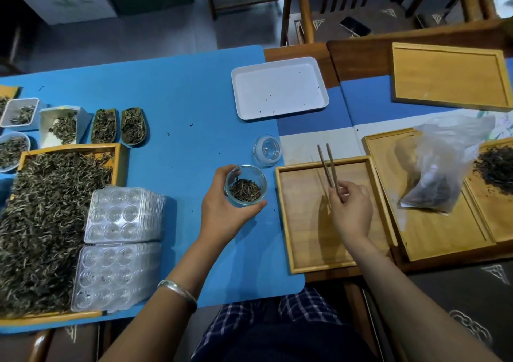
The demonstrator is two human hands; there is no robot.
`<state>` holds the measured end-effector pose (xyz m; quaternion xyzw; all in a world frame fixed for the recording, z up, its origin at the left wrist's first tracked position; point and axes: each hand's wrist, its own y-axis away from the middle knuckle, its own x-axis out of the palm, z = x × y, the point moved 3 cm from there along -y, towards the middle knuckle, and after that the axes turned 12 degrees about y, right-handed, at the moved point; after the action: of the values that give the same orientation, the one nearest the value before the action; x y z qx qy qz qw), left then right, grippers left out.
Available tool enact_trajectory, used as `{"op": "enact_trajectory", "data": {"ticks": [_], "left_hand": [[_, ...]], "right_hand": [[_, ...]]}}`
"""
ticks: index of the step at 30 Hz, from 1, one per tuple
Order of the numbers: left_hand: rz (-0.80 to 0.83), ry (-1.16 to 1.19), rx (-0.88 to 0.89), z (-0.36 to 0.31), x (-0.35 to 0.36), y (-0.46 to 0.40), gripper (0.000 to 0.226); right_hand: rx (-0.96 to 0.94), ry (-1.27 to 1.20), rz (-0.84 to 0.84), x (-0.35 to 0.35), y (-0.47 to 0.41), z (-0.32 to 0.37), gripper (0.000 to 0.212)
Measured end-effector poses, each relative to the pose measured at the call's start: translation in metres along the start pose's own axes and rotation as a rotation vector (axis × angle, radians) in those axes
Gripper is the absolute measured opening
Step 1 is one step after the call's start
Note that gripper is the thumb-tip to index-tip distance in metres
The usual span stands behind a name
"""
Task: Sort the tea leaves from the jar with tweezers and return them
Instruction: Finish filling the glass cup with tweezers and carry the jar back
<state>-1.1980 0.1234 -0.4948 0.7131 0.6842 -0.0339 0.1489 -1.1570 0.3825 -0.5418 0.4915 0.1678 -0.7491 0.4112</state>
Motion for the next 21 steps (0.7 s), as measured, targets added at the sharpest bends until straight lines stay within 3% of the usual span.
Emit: {"op": "enact_trajectory", "data": {"ticks": [9, 13, 17, 21], "left_hand": [[0.010, 0.013, -0.016, 0.012, -0.001, 0.005, 0.071], [0.010, 0.022, -0.010, 0.011, -0.002, 0.006, 0.071], [-0.002, 0.035, -0.006, 0.009, -0.004, 0.007, 0.071], [-0.027, 0.051, -0.010, 0.011, -0.012, 0.008, 0.073]], "right_hand": [[0.032, 0.062, 0.067, 0.020, -0.007, -0.017, 0.022], [0.038, 0.046, 0.044, 0.014, -0.007, -0.015, 0.046], [-0.125, 0.025, -0.018, -0.002, -0.016, 0.014, 0.052], [-0.371, 0.005, 0.048, -0.003, -0.042, 0.078, 0.057]]}}
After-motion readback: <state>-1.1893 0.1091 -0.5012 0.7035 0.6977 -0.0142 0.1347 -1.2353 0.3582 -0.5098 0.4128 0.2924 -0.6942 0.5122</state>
